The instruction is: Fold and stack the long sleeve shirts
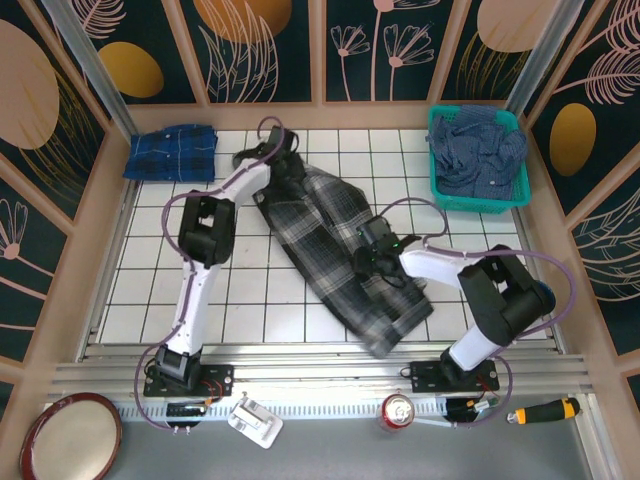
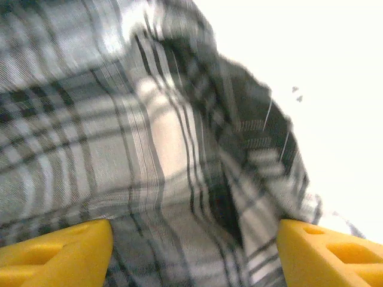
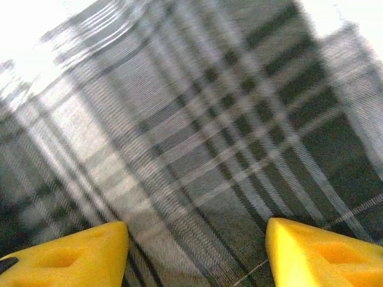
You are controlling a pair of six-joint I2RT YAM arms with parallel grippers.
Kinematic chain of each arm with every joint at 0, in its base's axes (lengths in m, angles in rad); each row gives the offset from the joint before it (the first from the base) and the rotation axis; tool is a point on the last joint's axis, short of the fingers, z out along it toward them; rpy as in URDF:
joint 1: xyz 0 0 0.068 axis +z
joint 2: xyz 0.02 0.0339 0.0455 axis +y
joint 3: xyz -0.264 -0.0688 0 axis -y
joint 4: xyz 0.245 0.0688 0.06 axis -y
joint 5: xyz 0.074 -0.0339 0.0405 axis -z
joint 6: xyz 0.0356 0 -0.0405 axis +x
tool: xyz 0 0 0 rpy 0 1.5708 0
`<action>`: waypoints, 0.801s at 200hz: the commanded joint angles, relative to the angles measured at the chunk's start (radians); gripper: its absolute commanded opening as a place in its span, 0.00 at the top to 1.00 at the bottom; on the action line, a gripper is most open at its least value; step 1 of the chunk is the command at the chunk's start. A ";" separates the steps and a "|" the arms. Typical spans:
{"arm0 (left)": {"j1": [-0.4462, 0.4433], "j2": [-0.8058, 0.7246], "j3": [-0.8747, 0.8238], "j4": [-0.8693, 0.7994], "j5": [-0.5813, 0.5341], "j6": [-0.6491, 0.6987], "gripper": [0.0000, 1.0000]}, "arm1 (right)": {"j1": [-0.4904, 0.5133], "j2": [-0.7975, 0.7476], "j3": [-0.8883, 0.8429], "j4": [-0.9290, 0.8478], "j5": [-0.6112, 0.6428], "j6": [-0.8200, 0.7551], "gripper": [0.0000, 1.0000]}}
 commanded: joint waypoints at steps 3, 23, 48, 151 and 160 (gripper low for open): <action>-0.002 0.080 0.321 -0.185 0.061 0.064 0.25 | 0.078 -0.029 0.007 -0.167 -0.022 0.119 0.36; 0.002 -0.031 0.289 -0.211 0.026 0.084 0.20 | 0.078 -0.113 0.059 -0.210 0.066 0.105 0.36; 0.004 -0.319 -0.082 -0.089 0.004 0.087 0.16 | 0.057 -0.152 0.077 -0.079 0.083 0.026 0.35; 0.002 -0.464 -0.800 0.253 0.133 -0.096 0.36 | 0.124 0.206 0.184 0.043 0.059 0.117 0.39; 0.002 -0.419 -0.763 0.248 0.135 -0.098 0.37 | 0.148 0.205 0.170 0.056 0.049 0.174 0.40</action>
